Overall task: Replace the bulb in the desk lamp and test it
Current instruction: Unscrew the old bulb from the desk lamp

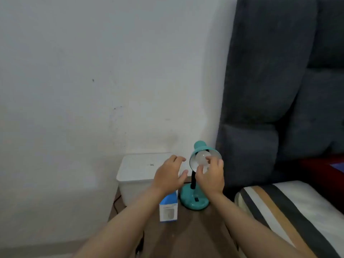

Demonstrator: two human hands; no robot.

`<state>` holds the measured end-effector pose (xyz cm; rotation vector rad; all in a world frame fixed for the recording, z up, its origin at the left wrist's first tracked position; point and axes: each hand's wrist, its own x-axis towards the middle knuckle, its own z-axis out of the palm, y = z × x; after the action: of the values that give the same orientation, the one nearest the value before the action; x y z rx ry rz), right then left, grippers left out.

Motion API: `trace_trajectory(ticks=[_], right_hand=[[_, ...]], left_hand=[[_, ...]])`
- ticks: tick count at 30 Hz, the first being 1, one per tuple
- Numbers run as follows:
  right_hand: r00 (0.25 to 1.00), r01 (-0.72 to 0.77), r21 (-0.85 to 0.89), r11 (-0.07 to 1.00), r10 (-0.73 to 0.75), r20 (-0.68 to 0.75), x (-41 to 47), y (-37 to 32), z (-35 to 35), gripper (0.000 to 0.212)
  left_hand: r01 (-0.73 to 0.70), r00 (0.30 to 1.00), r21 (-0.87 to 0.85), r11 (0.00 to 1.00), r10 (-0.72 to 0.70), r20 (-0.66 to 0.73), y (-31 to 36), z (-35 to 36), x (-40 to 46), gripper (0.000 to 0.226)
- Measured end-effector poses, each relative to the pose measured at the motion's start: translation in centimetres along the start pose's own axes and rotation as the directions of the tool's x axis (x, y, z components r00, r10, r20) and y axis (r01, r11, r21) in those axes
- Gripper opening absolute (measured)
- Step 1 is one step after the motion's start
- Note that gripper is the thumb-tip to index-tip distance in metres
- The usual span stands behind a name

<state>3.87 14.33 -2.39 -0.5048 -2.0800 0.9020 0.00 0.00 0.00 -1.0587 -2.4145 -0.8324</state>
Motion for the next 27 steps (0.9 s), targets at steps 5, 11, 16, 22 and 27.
trace_trajectory(ticks=[5,11,16,22,27], right_hand=[[1.0,0.002,0.026,1.0,-0.002,-0.014,-1.4,-0.6,0.4,0.053],[0.998,-0.065,0.123,0.99,0.064,0.011,2.7,4.6,2.2,0.059],[1.0,0.016,0.193,0.981,-0.013,-0.021,3.2,4.5,2.0,0.053],[0.993,0.118,0.212,0.97,-0.12,-0.003,3.8,4.2,1.6,0.05],[0.965,0.223,0.09,0.971,-0.232,0.119,4.6,5.2,0.7,0.053]], left_hand=[[-0.004,1.0,-0.093,0.996,0.004,-0.003,-0.2,0.7,-0.7,0.043],[-0.007,1.0,-0.235,0.972,0.012,0.023,-1.6,8.3,4.3,0.041],[-0.035,0.997,-0.29,0.956,0.014,-0.073,-1.5,8.1,4.5,0.04],[-0.044,0.994,-0.326,0.944,0.008,-0.113,-2.0,7.3,5.3,0.035],[-0.038,0.994,-0.32,0.947,0.004,-0.106,-2.2,7.1,5.4,0.037]])
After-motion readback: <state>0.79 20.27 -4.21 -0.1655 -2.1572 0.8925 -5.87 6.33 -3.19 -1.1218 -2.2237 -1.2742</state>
